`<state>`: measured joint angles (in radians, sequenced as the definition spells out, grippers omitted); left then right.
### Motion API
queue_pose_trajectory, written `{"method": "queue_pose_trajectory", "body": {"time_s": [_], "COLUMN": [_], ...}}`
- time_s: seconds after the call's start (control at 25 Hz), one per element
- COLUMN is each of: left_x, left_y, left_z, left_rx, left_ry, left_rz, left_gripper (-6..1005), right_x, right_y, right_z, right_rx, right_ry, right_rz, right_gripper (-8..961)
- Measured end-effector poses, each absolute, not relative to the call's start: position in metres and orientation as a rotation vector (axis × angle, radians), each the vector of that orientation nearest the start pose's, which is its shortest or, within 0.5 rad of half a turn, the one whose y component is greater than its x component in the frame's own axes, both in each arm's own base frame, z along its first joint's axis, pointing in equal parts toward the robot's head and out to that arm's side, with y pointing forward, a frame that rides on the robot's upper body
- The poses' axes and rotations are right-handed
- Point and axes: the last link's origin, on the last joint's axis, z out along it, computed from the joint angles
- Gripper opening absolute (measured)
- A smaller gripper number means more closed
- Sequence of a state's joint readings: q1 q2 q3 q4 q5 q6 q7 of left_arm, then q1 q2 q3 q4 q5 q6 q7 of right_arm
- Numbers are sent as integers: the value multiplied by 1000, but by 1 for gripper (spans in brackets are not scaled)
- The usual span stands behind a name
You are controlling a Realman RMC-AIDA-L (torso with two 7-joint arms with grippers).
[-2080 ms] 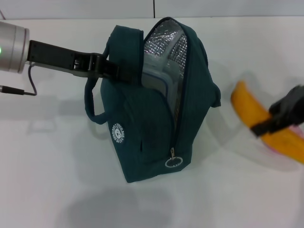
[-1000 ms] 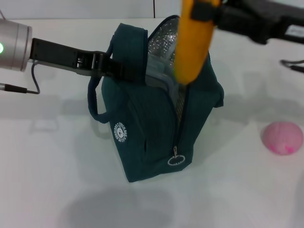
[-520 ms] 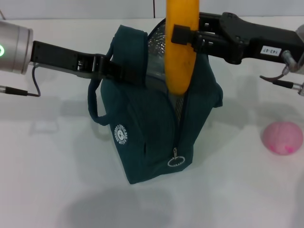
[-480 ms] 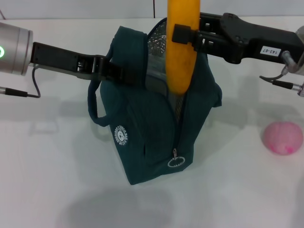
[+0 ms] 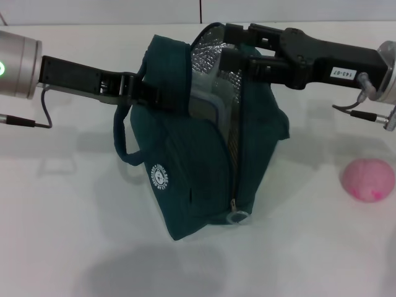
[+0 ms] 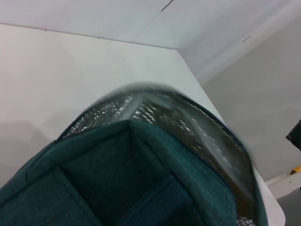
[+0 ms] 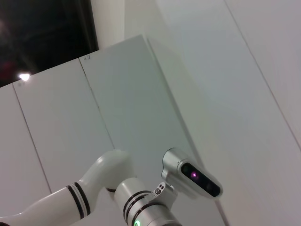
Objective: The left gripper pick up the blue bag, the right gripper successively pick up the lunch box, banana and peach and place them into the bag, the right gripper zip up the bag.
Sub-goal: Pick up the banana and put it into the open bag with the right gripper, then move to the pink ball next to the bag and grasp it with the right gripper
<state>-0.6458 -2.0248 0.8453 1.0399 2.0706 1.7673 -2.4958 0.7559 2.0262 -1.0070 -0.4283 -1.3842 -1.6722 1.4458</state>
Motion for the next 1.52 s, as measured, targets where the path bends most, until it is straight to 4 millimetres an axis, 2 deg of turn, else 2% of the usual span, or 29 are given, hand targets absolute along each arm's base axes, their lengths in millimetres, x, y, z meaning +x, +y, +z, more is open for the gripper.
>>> {"method": "queue_pose_trajectory", "body": {"time_s": [0.16, 0.24, 0.36, 0.44, 0.64, 0.68, 0.72, 0.92, 1.12, 1.32, 1.52], "left_x": [-184, -185, -185, -185, -185, -185, -185, -182, -180, -177, -175], "left_y": [355, 355, 355, 355, 355, 355, 355, 356, 358, 360, 360], "left_z": [52, 52, 52, 52, 52, 52, 52, 52, 52, 50, 48], "left_rx": [-2702, -2702, -2707, -2707, -2707, -2707, -2707, -2713, -2719, -2725, -2736], "left_ry": [-1549, -1548, -1537, -1535, -1535, -1534, -1533, -1526, -1517, -1518, -1524], "left_rz": [-471, -471, -471, -472, -473, -473, -473, -472, -473, -480, -499], "left_gripper": [35, 35, 35, 35, 35, 35, 35, 35, 36, 36, 36], "right_x": [147, 152, 163, 170, 182, 182, 183, 185, 183, 185, 186], "right_y": [363, 365, 367, 369, 380, 380, 384, 387, 386, 380, 374], "right_z": [10, 24, 46, 60, 86, 86, 91, 96, 92, 74, 52], "right_rx": [-2742, -2716, -2714, -2731, -2828, -2828, -2853, -2843, -2814, -2785, -2771], "right_ry": [530, 520, 494, 494, 565, 565, 612, 697, 797, 848, 821], "right_rz": [1437, 1429, 1308, 1171, 583, 583, 370, -16, -319, -566, -709], "right_gripper": [725, 770, 790, 788, 784, 783, 782, 780, 779, 777, 775]}}
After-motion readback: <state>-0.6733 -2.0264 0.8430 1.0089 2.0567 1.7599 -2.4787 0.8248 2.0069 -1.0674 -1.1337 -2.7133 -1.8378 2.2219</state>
